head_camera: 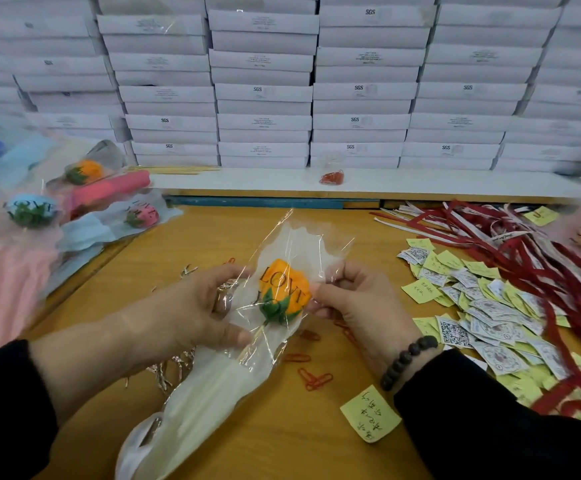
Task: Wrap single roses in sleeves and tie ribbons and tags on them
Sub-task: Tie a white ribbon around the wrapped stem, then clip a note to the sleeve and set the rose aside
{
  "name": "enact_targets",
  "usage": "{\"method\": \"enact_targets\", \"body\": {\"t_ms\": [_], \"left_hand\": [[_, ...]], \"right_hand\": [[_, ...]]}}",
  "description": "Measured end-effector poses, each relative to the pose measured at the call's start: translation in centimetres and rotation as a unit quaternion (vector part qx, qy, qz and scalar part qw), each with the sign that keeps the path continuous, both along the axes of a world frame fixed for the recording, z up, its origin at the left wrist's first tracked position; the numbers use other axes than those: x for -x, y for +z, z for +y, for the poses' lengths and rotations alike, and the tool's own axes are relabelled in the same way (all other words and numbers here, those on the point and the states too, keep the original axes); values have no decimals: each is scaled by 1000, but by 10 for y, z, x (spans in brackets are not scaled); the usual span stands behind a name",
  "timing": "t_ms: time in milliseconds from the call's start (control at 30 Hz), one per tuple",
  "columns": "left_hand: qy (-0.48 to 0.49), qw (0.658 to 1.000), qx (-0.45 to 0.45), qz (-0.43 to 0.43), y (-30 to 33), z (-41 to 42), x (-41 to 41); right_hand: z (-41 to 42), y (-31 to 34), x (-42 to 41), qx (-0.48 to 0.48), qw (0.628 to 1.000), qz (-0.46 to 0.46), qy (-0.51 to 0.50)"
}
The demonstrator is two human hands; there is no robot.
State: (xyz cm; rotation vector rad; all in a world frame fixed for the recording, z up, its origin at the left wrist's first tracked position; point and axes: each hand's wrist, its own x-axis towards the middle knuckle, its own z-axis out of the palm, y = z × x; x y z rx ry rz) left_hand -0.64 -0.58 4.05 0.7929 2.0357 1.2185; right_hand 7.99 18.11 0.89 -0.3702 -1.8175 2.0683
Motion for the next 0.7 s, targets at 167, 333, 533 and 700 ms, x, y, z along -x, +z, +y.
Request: {"method": "enact_targets", "body": {"t_ms": [167,333,533,700], "left_hand": [[-27,998,52,21,5,-12,9],[-26,996,82,-40,14,-15,14],[98,990,-14,-97,8,22,15],[117,983,-37,-134,11,44,21]], "right_hand": [[-3,-1,-1,-40,998,4,47],[-14,0,-4,-101,987,-2,125],[-12,5,-8,-98,983,-15,151],[-8,9,-10,-104,977,-38,180]]}}
